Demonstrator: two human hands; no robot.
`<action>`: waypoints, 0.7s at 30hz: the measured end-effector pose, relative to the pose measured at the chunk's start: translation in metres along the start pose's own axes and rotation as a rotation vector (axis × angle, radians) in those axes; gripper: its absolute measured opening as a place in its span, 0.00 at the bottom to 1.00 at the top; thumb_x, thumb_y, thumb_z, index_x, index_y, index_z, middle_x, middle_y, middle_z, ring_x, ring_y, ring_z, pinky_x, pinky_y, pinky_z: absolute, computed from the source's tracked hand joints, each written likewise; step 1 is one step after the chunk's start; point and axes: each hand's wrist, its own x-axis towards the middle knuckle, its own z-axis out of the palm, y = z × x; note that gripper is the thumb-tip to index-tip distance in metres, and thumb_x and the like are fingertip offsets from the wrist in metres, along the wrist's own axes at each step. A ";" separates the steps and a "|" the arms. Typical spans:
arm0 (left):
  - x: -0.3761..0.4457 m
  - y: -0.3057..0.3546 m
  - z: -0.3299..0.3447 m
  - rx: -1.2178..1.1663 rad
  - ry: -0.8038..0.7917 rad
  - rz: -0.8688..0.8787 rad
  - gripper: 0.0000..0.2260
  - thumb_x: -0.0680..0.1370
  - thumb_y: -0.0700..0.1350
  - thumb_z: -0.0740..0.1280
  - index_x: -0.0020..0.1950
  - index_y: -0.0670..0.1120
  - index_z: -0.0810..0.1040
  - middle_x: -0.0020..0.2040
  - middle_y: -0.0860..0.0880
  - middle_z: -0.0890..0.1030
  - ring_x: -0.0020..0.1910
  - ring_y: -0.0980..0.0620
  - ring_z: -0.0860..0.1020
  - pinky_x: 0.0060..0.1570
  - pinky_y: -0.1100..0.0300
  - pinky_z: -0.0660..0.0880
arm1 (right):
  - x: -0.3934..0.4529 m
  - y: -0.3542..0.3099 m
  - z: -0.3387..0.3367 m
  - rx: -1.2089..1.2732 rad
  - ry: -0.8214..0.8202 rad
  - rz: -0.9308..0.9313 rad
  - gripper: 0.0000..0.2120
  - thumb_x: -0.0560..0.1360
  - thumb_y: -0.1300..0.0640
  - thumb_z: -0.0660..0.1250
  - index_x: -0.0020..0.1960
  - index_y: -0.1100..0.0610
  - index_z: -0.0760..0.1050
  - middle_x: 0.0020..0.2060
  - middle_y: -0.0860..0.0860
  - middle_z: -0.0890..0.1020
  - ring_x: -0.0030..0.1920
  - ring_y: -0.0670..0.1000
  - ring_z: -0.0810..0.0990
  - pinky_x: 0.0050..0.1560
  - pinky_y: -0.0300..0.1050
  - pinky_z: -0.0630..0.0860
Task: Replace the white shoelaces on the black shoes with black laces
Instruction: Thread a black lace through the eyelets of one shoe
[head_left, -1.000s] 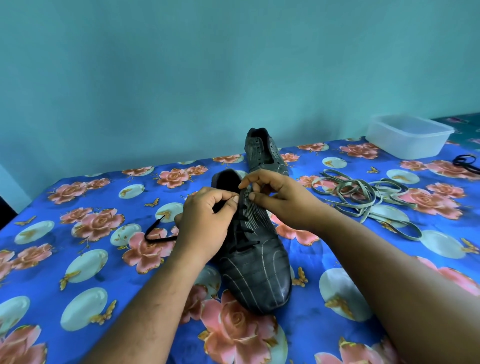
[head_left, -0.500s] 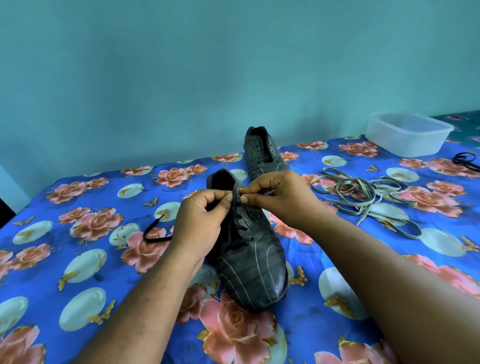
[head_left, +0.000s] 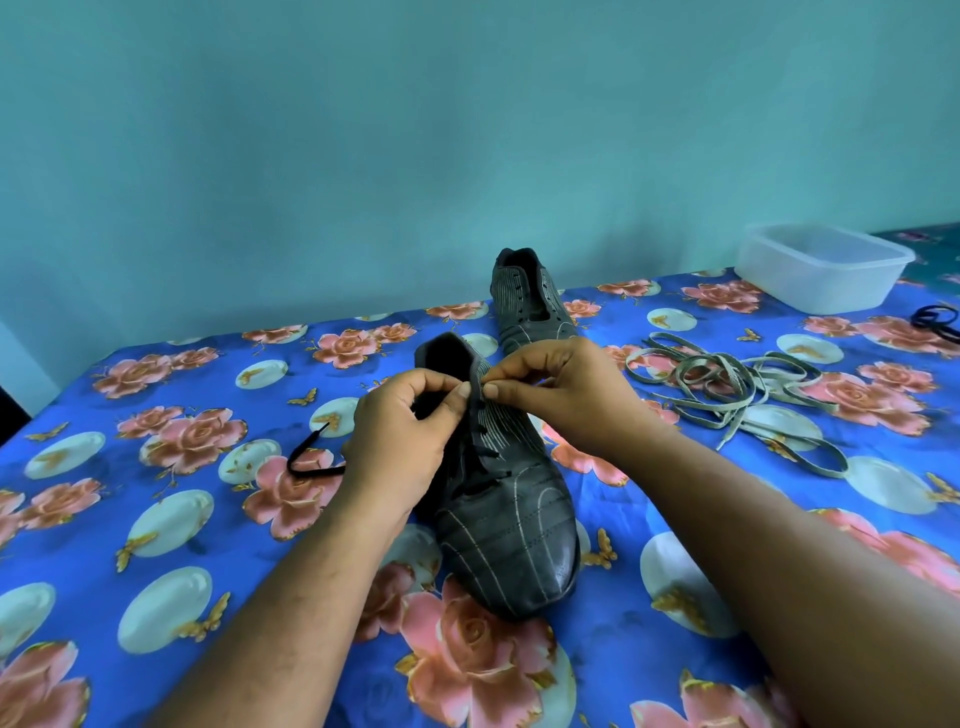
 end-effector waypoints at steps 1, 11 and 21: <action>0.000 0.000 0.000 0.002 0.003 0.013 0.10 0.69 0.65 0.69 0.46 0.64 0.82 0.41 0.63 0.83 0.46 0.50 0.82 0.54 0.40 0.79 | 0.000 0.000 0.000 0.005 -0.002 0.005 0.02 0.74 0.57 0.77 0.46 0.52 0.86 0.40 0.48 0.87 0.42 0.48 0.84 0.46 0.41 0.78; 0.001 -0.006 0.004 -0.132 -0.014 0.073 0.05 0.79 0.50 0.72 0.49 0.50 0.85 0.49 0.52 0.86 0.51 0.53 0.82 0.59 0.44 0.78 | -0.002 -0.005 -0.001 0.056 -0.002 0.037 0.04 0.74 0.60 0.77 0.48 0.59 0.86 0.40 0.49 0.87 0.37 0.36 0.80 0.40 0.27 0.72; -0.001 -0.003 0.004 -0.172 -0.037 0.062 0.04 0.80 0.46 0.71 0.46 0.54 0.84 0.48 0.51 0.85 0.50 0.54 0.82 0.60 0.45 0.78 | -0.001 -0.002 0.003 0.166 -0.078 0.094 0.02 0.77 0.64 0.73 0.49 0.62 0.83 0.38 0.46 0.85 0.38 0.40 0.80 0.42 0.31 0.74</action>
